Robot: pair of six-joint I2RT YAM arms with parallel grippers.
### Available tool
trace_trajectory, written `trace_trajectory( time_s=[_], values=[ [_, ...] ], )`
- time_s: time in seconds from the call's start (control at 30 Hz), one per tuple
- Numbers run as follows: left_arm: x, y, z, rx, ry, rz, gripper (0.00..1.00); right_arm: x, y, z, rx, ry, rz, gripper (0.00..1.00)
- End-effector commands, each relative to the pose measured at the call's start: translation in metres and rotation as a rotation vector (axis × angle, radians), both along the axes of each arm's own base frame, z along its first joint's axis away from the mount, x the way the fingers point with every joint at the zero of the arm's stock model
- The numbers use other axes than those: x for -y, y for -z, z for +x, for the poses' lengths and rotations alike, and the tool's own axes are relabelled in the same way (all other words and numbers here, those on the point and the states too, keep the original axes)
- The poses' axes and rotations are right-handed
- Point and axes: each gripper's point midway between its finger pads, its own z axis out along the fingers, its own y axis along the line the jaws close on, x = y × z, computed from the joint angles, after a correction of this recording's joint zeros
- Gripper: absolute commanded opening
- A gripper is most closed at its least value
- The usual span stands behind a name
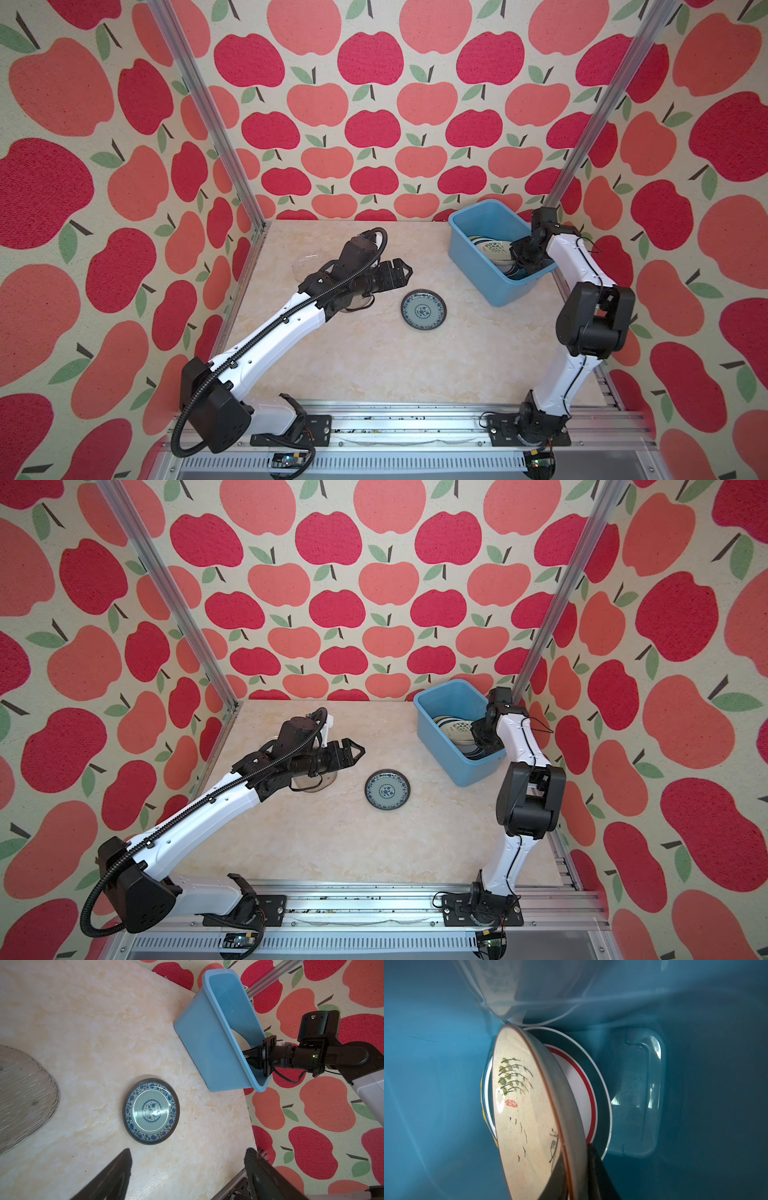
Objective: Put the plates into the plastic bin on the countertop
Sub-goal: 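Lower the cream plate into the bin onto the stack with the right gripper, then open the right gripper and withdraw it upward from the bin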
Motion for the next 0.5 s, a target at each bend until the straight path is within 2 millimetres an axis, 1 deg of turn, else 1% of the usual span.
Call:
trace_trajectory(
  time_s=[0.0, 0.23, 0.47],
  values=[
    [-0.001, -0.011, 0.001, 0.009, 0.005, -0.006, 0.87, 0.005, -0.008, 0.01, 0.032, -0.008, -0.017, 0.25],
    [-0.006, -0.014, 0.001, 0.013, -0.01, -0.001, 0.87, 0.002, 0.002, 0.006, 0.001, -0.012, -0.005, 0.34],
    [-0.013, -0.017, 0.006, 0.022, -0.021, 0.01, 0.87, 0.003, 0.008, 0.006, -0.021, -0.033, -0.019, 0.41]
  ],
)
